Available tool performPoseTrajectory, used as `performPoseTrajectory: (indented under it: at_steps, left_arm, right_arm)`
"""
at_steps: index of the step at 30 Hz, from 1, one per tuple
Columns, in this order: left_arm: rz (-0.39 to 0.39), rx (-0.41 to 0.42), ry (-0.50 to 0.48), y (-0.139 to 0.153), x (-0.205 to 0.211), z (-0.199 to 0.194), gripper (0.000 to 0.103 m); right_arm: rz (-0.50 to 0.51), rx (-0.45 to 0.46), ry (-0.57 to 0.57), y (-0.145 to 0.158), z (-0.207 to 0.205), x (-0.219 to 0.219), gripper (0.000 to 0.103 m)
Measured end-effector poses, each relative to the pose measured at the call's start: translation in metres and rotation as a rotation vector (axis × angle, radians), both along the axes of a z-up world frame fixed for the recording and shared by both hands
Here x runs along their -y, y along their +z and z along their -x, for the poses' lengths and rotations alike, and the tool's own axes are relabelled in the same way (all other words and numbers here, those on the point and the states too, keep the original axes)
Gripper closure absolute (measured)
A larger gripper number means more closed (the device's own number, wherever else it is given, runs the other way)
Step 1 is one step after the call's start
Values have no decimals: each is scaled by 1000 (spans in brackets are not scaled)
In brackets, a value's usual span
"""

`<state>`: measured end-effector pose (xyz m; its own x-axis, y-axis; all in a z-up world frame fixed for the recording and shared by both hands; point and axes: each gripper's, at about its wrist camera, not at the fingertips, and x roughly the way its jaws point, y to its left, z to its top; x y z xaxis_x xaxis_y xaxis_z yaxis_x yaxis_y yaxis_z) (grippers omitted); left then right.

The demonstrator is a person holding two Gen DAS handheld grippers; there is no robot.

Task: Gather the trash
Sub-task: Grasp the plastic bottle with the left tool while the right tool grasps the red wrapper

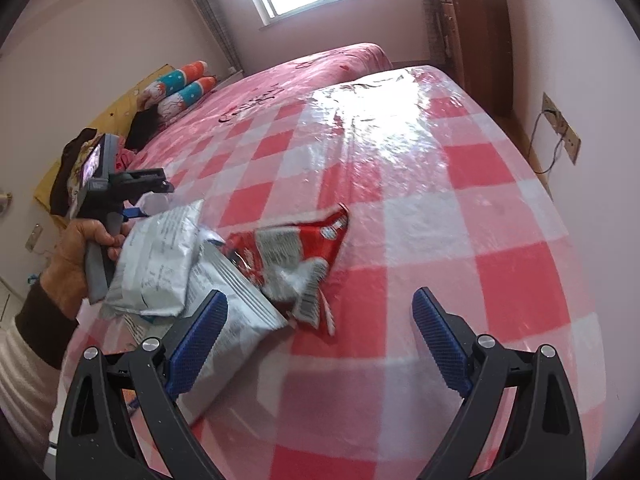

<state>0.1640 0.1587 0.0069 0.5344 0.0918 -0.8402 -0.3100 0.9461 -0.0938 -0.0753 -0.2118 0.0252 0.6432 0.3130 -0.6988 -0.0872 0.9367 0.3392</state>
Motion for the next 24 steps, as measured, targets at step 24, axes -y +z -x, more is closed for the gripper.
performPoseTrajectory:
  at_steps: [24]
  left_arm:
    - [64, 82, -126, 9, 7, 46, 29]
  right_arm:
    - [59, -14, 46, -10, -47, -21, 49]
